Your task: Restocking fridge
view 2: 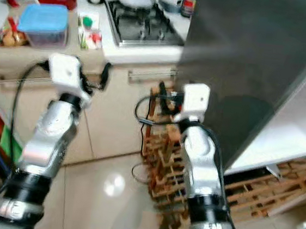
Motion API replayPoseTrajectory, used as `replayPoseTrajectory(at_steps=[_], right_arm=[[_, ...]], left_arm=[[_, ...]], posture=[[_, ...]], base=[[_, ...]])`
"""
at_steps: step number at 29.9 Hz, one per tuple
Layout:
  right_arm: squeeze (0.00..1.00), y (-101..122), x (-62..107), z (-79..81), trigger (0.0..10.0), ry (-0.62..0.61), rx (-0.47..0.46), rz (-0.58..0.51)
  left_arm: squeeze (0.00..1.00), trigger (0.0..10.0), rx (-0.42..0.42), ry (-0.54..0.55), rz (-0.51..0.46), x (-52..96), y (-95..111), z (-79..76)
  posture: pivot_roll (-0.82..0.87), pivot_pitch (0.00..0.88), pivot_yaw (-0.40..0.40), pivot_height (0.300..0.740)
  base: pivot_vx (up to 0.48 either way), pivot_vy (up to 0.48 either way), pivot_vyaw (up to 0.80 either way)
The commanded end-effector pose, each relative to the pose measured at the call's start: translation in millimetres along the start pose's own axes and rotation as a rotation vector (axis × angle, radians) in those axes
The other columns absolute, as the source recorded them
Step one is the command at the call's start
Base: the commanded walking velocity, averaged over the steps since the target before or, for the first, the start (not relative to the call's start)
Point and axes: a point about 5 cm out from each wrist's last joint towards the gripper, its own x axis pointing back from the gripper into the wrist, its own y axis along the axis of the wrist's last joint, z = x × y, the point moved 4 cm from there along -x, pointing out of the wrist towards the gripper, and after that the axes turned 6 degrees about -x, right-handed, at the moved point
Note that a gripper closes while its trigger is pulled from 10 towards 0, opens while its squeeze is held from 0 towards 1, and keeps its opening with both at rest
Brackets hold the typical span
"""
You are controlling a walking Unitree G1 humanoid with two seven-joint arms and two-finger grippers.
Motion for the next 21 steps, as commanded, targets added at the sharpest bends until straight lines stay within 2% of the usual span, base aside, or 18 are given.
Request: replayPoseTrajectory(at_steps=[1, 5, 7, 10, 15, 21], right_arm=[[0.00, 2.8, -2.8, 6.5, 10.0, 0.020, -0.020, -0.005], [0.00, -0.2, -3.8, 1.2, 10.0, -0.015, -0.022, 0.014], [0.00, 2.5, -2.5, 0.6, 10.0, -0.001, -0.034, 0.003], [0.00, 3.5, -1.8, 1.2, 10.0, 0.002, -0.043, -0.005], [0.00, 1.5, -1.5, 4.5, 10.0, 0.015, -0.039, 0.008], [0.00, -2.6, -1.4, 3.4, 10.0, 0.006, -0.033, 0.031]], left_arm=[[0.00, 10.0, -0.016, 0.046, 0.015, 0.3, -1.8, 12.9], [0.00, 10.0, -0.008, 0.046, 0.026, 0.5, -3.4, 13.0], [0.00, 10.0, 0.007, 0.018, 0.023, 1.7, -3.2, 7.9], [0.00, 10.0, 0.016, 0.010, 0.027, 2.2, -3.8, 6.2], [0.00, 10.0, 0.012, 0.002, 0.032, 2.7, -4.0, 4.8], [0.00, 10.0, -0.008, 0.015, 0.037, 2.4, -4.3, 5.7]], posture=[[-0.05, 0.000, -0.023, 0.740], [-0.05, 0.000, -0.025, 0.740], [-0.05, 0.000, -0.025, 0.740], [-0.05, 0.000, -0.023, 0.740], [-0.05, 0.000, -0.022, 0.740], [-0.05, 0.000, -0.023, 0.740]], base=[[0.000, 0.000, 0.00], [0.000, 0.000, 0.00], [0.000, 0.000, 0.21], [0.000, 0.000, 0.70], [0.000, 0.434, 0.67], [0.000, 0.000, 0.65]])
